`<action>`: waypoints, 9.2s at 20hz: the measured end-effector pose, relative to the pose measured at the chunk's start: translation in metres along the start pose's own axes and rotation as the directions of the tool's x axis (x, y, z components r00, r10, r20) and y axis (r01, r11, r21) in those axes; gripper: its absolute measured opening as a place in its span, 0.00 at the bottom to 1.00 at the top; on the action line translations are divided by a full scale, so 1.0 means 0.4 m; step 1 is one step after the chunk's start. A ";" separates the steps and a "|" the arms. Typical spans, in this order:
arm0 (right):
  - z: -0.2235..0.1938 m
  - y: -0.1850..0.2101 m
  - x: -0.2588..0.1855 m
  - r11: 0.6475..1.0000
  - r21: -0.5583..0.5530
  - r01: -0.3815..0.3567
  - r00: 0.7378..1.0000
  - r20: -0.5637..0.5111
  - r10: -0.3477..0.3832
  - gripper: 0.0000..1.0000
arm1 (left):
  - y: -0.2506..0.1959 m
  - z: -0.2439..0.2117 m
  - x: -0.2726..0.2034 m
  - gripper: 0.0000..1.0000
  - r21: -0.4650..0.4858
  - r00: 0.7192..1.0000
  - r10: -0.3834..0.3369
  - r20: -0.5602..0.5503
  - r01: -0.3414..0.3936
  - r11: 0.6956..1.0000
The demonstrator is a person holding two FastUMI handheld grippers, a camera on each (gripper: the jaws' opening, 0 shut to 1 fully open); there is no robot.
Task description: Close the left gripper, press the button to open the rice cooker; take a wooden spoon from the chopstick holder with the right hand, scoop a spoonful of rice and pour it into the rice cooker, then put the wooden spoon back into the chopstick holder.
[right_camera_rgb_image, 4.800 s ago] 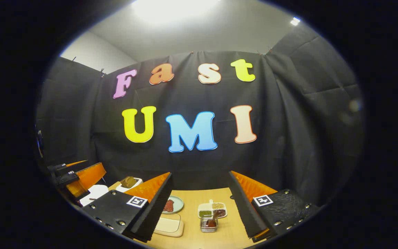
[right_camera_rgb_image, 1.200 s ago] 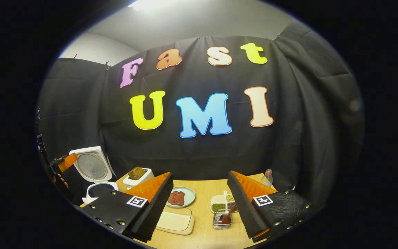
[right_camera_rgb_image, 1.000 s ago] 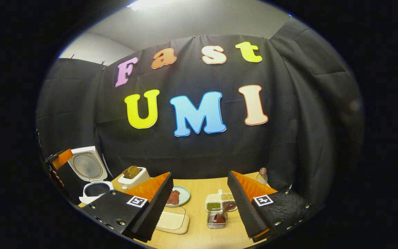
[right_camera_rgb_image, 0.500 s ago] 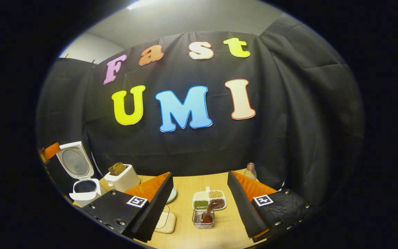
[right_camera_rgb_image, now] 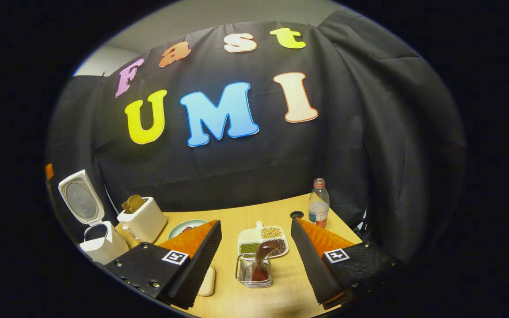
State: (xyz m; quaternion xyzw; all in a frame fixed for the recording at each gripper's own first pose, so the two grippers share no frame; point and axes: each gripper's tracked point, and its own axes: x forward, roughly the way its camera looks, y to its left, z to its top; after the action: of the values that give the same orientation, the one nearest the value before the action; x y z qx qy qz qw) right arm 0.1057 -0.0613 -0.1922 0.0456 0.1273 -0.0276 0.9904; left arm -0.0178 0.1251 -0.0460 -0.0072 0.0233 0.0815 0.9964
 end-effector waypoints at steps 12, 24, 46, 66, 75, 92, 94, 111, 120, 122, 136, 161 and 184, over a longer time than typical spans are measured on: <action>-0.186 -0.020 0.170 1.000 -0.005 0.014 0.994 -0.111 -0.015 0.79 | 0.039 -0.054 -0.013 0.96 -0.016 0.996 0.051 -0.074 -0.052 0.999; -0.196 0.023 0.186 0.998 0.023 -0.054 0.991 -0.118 0.057 0.09 | 0.048 -0.049 -0.035 0.96 -0.017 0.995 0.076 -0.068 -0.077 0.997; 0.085 0.420 -0.007 0.941 -0.064 -0.334 0.942 0.025 0.336 0.04 | 0.045 0.012 -0.047 0.96 0.078 0.997 -0.059 0.058 0.055 0.995; -0.301 0.615 0.174 0.917 -0.077 -0.392 0.908 -0.194 0.372 0.05 | 0.235 -0.082 -0.104 0.94 0.112 0.998 0.041 -0.037 -0.036 0.993; -0.304 0.551 0.179 0.813 0.492 -0.313 0.867 -0.201 0.456 0.05 | 0.232 -0.084 -0.087 0.94 0.074 0.999 0.019 -0.041 -0.016 0.997; 0.009 0.454 0.028 0.450 0.811 -0.374 0.857 0.117 0.501 0.04 | 0.198 -0.027 -0.056 0.96 -0.027 0.998 -0.053 0.021 0.053 0.998; 0.025 0.463 0.015 0.426 0.817 -0.388 0.843 0.128 0.523 0.04 | 0.222 -0.020 -0.062 0.96 -0.037 0.999 -0.031 0.024 0.032 0.999; 0.172 0.771 -0.066 0.377 0.737 -0.561 0.693 0.169 0.701 0.04 | 0.266 0.091 -0.168 0.93 0.085 0.995 0.016 0.098 -0.025 0.996; 0.152 1.042 -0.071 0.409 0.667 -0.623 0.636 0.128 0.761 0.04 | 0.374 0.035 -0.201 0.93 0.060 0.997 -0.012 0.074 0.008 0.998; 0.145 1.092 -0.064 0.425 0.644 -0.636 0.626 0.109 0.772 0.04 | 0.405 0.022 -0.195 0.96 0.046 0.998 -0.007 0.067 0.004 0.999; -0.058 1.420 0.039 0.565 0.362 -0.741 0.569 -0.107 0.815 0.04 | 0.536 -0.053 -0.196 0.94 -0.028 0.999 0.037 0.016 -0.036 0.999; -0.194 1.521 0.065 0.310 -0.449 -0.838 0.453 -0.255 0.854 0.04 | 0.584 -0.082 -0.242 0.96 -0.024 0.996 0.090 0.012 -0.089 0.996; -0.047 1.443 0.046 0.547 -0.005 -0.837 0.547 0.016 0.837 0.04 | 0.429 -0.101 -0.152 0.96 0.007 0.999 -0.053 0.007 0.053 0.999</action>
State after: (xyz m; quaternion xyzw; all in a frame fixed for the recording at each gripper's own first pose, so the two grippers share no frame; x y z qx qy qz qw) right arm 0.1571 0.5136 -0.1671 0.1019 0.0821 0.4465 0.8852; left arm -0.1074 0.2838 -0.0851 -0.0040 0.0196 0.0550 0.9983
